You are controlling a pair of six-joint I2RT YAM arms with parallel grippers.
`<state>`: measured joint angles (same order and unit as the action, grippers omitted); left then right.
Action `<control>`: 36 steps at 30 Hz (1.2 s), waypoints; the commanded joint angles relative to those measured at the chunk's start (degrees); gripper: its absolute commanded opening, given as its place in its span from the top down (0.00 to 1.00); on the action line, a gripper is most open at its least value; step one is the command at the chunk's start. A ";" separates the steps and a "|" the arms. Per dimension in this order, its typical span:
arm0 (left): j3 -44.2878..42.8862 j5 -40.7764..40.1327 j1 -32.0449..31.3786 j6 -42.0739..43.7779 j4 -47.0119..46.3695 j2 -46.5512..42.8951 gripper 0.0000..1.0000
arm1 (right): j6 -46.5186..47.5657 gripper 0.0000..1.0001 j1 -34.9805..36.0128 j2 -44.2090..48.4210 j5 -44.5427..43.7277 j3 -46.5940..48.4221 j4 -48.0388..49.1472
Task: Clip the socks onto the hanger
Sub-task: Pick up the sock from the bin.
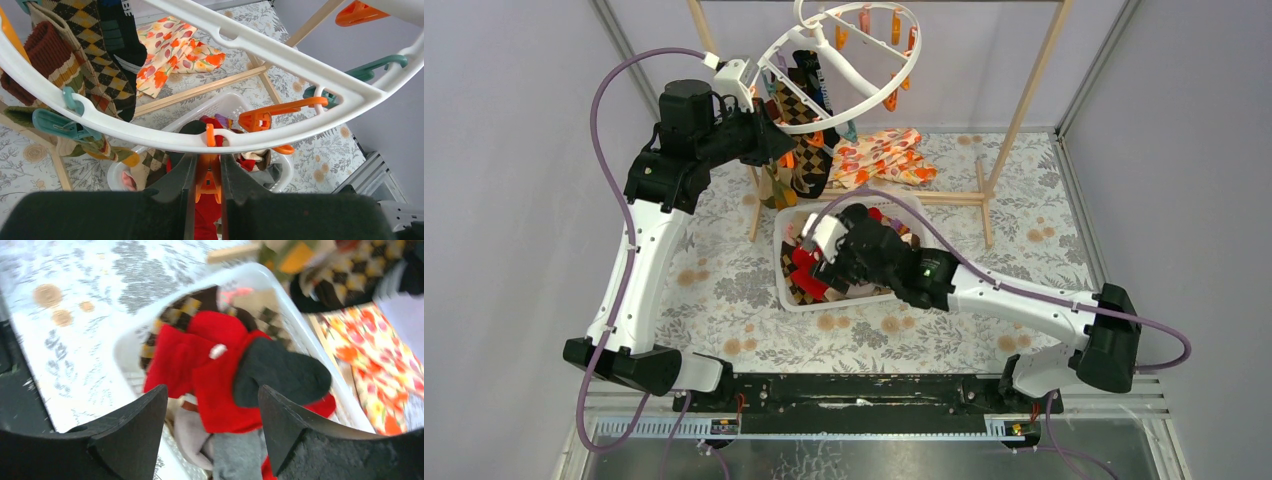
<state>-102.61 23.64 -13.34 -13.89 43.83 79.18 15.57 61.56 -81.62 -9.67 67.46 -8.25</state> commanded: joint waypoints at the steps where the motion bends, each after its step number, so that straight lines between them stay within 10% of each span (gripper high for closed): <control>1: -1.09 1.62 0.16 1.56 1.88 -0.38 1.00 | 7.95 0.27 1.96 -0.65 7.44 1.60 -0.32; 19: -1.55 1.47 0.16 1.96 2.84 -1.32 1.00 | 7.56 0.56 1.90 -14.01 -8.28 4.08 6.02; 28: -1.59 1.61 0.20 2.11 2.84 -1.43 1.00 | 8.03 0.78 1.81 -12.78 -7.88 1.02 10.10; 31: -1.54 1.59 0.17 2.20 2.84 -1.48 1.00 | 6.29 1.00 1.77 -11.58 -7.22 1.55 9.39; 36: -1.93 2.09 0.16 1.98 2.84 -1.07 1.00 | -1.24 1.00 -0.20 -3.55 0.55 2.70 9.58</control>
<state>-103.18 24.32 -13.34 -12.99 44.25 79.07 20.75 63.53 -94.63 -15.05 68.42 -1.85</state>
